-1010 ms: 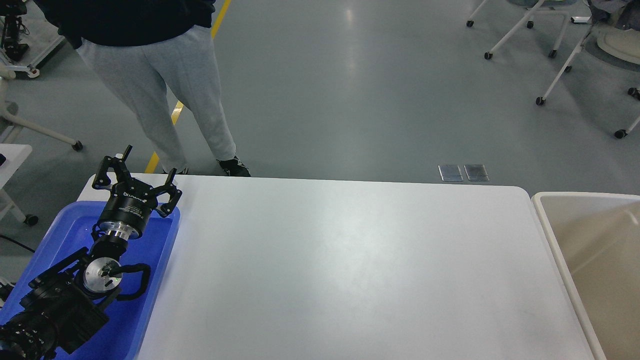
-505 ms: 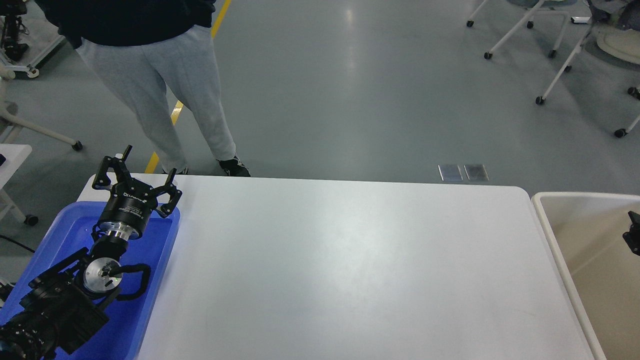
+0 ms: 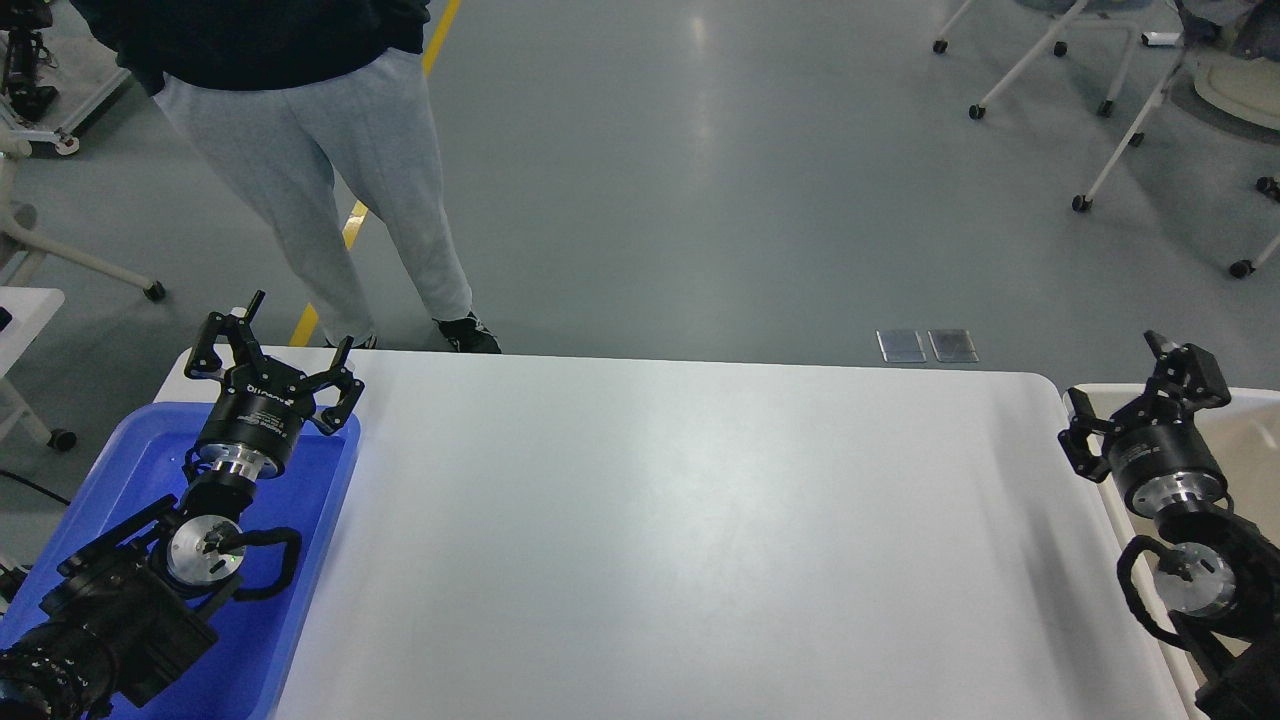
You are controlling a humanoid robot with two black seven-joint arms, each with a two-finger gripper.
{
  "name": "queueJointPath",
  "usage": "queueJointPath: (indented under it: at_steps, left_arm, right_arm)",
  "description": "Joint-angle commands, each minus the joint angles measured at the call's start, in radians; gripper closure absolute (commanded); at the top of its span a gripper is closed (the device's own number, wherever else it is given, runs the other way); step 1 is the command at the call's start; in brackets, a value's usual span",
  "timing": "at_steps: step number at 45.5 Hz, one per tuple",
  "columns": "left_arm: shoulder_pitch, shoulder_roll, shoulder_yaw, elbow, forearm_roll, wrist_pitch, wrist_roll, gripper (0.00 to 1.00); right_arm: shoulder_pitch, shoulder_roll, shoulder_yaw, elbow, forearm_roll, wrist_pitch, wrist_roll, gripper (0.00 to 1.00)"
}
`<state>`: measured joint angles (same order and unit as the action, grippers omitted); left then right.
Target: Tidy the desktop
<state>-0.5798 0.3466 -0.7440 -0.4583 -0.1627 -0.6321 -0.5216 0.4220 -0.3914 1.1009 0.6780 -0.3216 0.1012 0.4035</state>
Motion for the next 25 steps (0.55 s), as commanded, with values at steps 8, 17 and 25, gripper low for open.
queueJointPath:
  at_steps: [8,17,25]
  left_arm:
    - [0.0,0.0,0.0,0.0,-0.001,0.0,0.0,0.0]
    - [0.0,0.0,0.0,0.0,0.0,0.0,0.0,0.0]
    - [0.0,0.0,0.0,0.0,0.0,0.0,0.0,0.0]
  right_arm:
    - [-0.003,0.126,0.109,0.034,-0.079,-0.003,0.012,0.01]
    - [-0.006,0.141,0.194,0.071,-0.079,0.0,0.012,0.01]
    - [-0.006,0.149,0.186,0.077,-0.082,0.0,0.012,0.01]
